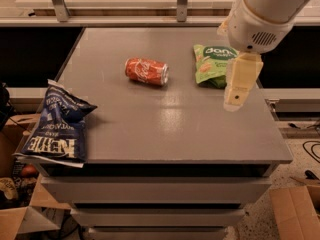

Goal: Pick coke can

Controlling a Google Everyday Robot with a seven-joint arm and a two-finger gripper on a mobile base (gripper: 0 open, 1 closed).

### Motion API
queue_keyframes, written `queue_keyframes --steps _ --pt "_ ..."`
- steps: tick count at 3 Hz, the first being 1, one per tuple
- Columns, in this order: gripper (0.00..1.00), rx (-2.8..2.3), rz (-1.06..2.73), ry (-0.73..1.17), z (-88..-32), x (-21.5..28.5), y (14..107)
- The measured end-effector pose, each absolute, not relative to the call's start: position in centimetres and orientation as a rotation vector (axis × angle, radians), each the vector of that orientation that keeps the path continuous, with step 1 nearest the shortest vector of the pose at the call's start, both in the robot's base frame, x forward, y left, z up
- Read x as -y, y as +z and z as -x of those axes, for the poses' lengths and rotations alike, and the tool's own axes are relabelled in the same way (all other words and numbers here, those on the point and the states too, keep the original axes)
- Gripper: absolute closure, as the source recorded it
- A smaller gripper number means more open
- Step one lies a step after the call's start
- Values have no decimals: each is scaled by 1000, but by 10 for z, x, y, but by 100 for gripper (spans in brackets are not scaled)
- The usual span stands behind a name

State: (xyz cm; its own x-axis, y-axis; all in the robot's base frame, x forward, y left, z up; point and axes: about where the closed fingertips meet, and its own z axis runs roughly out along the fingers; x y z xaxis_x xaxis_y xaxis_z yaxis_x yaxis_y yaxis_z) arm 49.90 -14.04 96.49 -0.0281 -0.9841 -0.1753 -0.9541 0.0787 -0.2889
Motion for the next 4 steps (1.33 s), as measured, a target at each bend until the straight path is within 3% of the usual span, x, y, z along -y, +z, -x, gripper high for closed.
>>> queue_keyframes --steps 1,4 --pt "0 -2037 1950 -146 -529 96 947" --pt "0 -2046 1906 -153 -558 78 935"
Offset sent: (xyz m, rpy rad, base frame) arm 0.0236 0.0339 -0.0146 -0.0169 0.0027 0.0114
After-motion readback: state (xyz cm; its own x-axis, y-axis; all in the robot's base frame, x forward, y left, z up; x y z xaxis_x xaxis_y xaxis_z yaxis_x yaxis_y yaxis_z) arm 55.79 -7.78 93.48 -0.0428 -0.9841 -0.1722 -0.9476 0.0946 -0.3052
